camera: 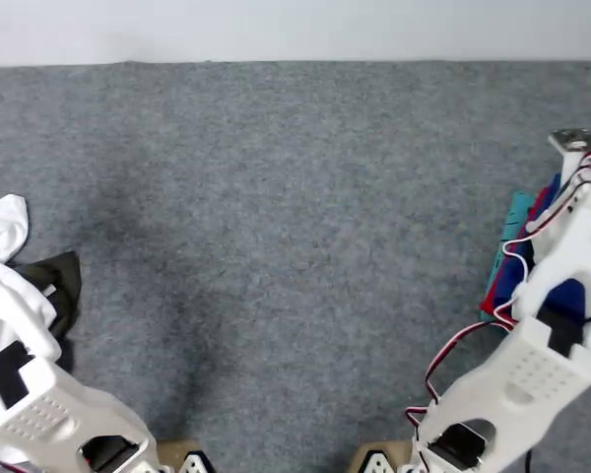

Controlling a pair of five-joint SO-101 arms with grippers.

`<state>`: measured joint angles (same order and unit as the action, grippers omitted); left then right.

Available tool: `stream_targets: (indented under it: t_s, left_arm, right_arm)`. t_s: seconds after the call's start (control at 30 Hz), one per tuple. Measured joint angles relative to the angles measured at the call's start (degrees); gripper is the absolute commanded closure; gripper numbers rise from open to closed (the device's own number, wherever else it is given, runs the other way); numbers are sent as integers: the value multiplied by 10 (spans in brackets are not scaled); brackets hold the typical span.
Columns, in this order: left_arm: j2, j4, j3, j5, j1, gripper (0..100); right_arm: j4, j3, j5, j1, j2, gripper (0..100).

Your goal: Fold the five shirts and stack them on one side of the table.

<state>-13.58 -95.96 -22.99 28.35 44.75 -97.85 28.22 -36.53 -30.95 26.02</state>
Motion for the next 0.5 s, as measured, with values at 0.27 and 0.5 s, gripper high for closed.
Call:
stream_targets:
  t_s: [0.27,0.5]
  left_arm:
    - [0,0,0,0,0,985]
    - [0,0,0,0,0,985]
  right_arm:
    - [-25,0,-13,0,-49,988]
    - [-26,-4,-13,0,-51,988]
